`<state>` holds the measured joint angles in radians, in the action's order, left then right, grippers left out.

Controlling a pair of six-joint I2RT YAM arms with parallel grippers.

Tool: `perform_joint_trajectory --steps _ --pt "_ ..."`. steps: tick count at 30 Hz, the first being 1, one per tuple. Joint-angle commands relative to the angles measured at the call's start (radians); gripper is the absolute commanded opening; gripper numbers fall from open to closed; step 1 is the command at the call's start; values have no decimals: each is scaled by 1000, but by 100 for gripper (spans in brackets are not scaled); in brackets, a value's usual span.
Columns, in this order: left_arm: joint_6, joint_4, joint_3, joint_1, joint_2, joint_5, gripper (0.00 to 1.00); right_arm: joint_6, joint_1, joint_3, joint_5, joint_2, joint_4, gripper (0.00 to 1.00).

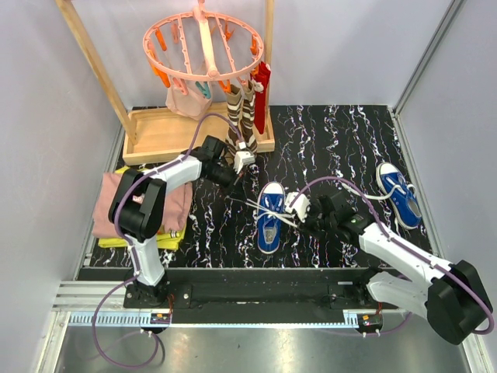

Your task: Tie the shoes

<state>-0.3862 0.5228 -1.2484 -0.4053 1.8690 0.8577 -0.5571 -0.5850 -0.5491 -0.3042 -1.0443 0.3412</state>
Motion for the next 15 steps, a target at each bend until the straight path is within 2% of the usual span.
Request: perform_joint_trajectory --steps 1,6,7,8,9,11,12,15 --pt "1 -6 -29 25 1 -55 0 -12 13 -18 22 -40 38 0" --pt "23 -39 24 11 -59 -32 0 -4 14 -90 -35 -111 27 0" --pt "36 -76 38 2 -79 -34 3 6 14 -103 -47 -114 27 2" --pt "74 -101 52 -3 -97 -37 17 9 11 -112 -55 -115 28 18" --pt "101 -125 79 -9 -141 -39 28 13 13 -133 -56 -111 28 32" --pt "162 -176 92 -21 -183 -46 40 32 14 -155 -61 -83 30 54" --pt "188 -193 98 -21 -226 -51 42 39 13 -175 -55 -68 28 65" --pt "244 -227 106 -20 -293 -80 52 65 14 -218 -30 -2 44 79"
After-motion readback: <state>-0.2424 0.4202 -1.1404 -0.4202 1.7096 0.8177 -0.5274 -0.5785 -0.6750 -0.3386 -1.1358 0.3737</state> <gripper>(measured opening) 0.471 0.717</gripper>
